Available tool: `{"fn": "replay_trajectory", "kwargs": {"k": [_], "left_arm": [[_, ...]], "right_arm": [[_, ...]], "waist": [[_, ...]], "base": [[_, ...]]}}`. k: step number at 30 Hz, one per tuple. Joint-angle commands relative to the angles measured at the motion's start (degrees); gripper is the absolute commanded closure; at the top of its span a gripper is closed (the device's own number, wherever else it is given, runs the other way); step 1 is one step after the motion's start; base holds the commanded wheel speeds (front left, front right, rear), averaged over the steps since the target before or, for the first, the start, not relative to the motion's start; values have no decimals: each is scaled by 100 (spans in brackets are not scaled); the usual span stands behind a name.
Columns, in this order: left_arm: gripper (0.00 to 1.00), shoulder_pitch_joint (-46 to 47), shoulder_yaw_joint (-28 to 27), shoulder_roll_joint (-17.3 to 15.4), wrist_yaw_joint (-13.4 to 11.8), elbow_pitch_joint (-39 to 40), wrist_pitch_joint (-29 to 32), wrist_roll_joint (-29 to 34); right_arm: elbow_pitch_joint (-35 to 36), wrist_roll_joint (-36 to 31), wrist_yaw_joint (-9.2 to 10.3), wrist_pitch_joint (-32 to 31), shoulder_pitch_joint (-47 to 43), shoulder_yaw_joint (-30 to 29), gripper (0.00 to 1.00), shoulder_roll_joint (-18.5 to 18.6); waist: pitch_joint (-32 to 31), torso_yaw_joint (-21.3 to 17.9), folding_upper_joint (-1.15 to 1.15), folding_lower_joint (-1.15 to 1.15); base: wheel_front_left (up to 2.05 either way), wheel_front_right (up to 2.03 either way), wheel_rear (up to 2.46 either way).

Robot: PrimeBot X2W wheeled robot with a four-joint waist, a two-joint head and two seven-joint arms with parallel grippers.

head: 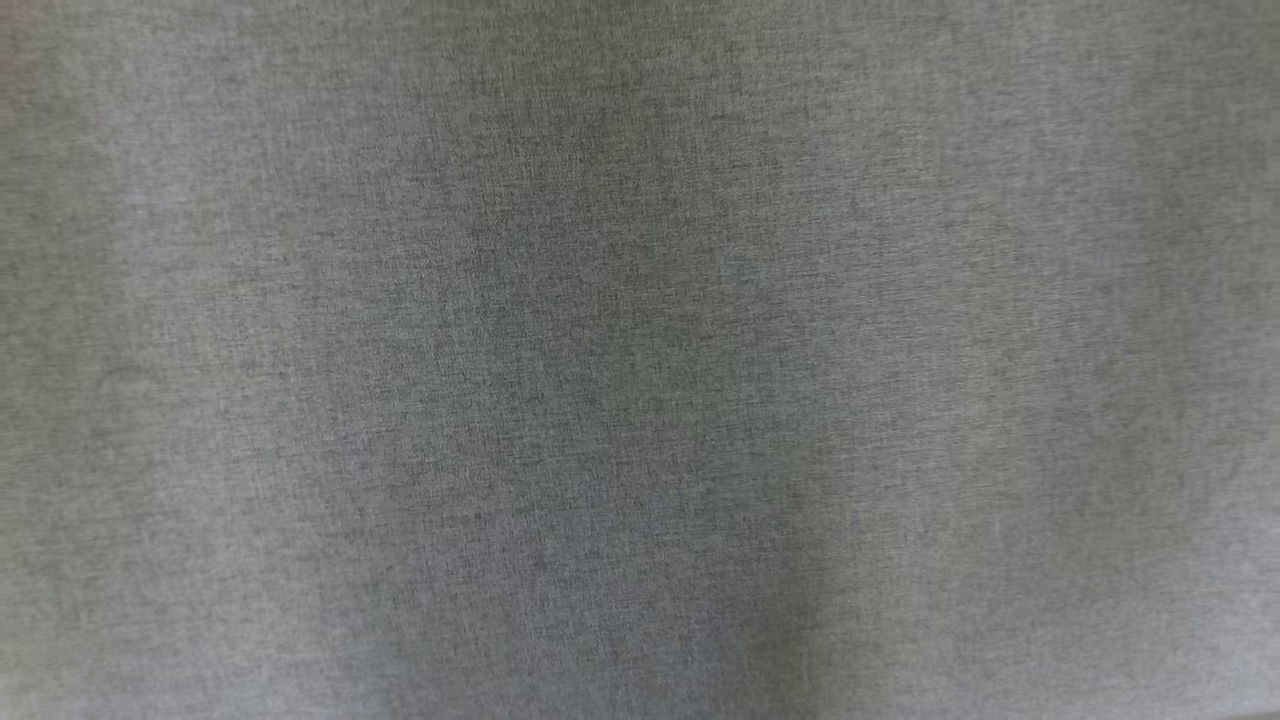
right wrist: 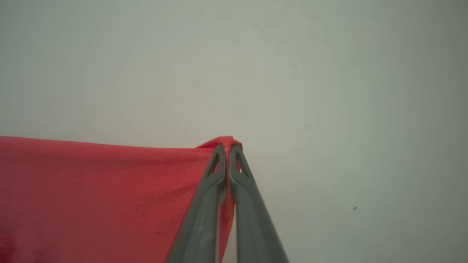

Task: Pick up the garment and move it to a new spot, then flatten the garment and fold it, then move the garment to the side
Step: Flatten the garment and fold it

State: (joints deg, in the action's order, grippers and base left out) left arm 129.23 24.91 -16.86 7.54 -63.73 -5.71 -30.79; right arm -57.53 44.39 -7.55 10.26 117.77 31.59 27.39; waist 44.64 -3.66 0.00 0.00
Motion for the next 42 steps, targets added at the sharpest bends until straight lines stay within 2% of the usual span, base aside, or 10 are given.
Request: {"fn": "replay_trajectory", "kwargs": {"k": [1, 5, 13, 17, 22, 28, 30, 35, 38, 42], "left_arm": [[100, -242, -27, 10, -17, 51, -131, -162], [100, -993, 147, -70, -16, 402, -302, -595], [100, -3301, 335, -884, -14, 1996, -473, -1692], [100, -4716, 273, -1164, -89, 2915, -646, -1939], [100, -6595, -23, -1336, -759, 4327, -861, -2152], [100, -8888, -598, -1432, -1553, 5929, -944, -2376], [100, -9624, -1027, -1399, -1804, 6421, -954, -2388], [100, -11408, -1485, -1067, -2075, 7343, -953, -2250], [100, -11977, -1653, -870, -2113, 7506, -954, -2154], [100, -12830, -1841, -419, -2010, 7607, -955, -1991]], "right_arm": [[17, 86, 14, 78, -211, 69, 100, 6], [254, 276, 14, 217, -693, 330, 100, 1], [1216, 888, 14, 425, -2375, 653, 100, 233], [1876, 1105, 14, 472, -3437, 700, 100, 458], [2734, 1189, 14, 496, -4930, 534, 100, 751], [3573, 886, 14, 497, -6796, 63, 100, 724], [3746, 770, 15, 498, -7326, 26, 100, 677], [4040, 761, 15, 442, -8535, -332, 100, 565], [4119, 727, 15, 415, -8999, -517, 100, 530], [4319, 630, 15, 329, -9909, -881, 100, 410]], "waist": [[-88, -9, 0, 0], [-369, -38, 0, 0], [-988, -73, 0, 0], [-1331, 8, 0, 0], [-1770, 85, 0, 0], [-2254, 29, 0, 0], [-2414, -32, 0, 0], [-2773, -72, 0, 0], [-2875, -49, 0, 0], [-3018, 25, 0, 0]], "base": [[0, 0, 0], [0, 0, 0], [0, 0, 0], [0, 0, 0], [0, 0, 0], [0, 0, 0], [0, 0, 0], [0, 0, 0], [0, 0, 0], [0, 0, 0]]}}
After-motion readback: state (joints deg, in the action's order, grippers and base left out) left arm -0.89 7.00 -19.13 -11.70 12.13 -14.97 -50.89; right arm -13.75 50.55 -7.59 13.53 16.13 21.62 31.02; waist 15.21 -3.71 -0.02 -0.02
